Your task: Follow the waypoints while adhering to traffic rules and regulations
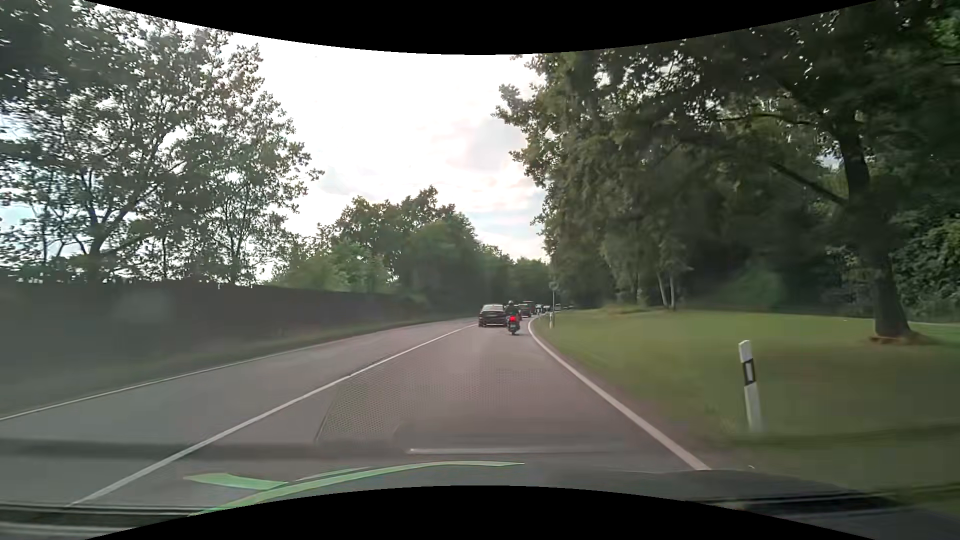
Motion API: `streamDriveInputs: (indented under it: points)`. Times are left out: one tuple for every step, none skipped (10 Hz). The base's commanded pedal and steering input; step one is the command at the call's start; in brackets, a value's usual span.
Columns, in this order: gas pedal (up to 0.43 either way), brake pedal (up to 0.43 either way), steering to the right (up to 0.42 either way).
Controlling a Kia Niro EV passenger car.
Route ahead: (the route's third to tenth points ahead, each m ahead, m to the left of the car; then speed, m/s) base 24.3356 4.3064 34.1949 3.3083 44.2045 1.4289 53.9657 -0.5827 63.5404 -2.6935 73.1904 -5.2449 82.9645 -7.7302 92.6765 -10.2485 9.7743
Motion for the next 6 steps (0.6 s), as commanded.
streamDriveInputs:
  points:
    - [0.0, 0.0, 0.014]
    - [0.0, 0.0, 0.014]
    - [0.0, 0.0, 0.013]
    - [0.0, 0.0, 0.013]
    - [0.0, 0.0, 0.013]
    - [0.0, 0.0, 0.013]
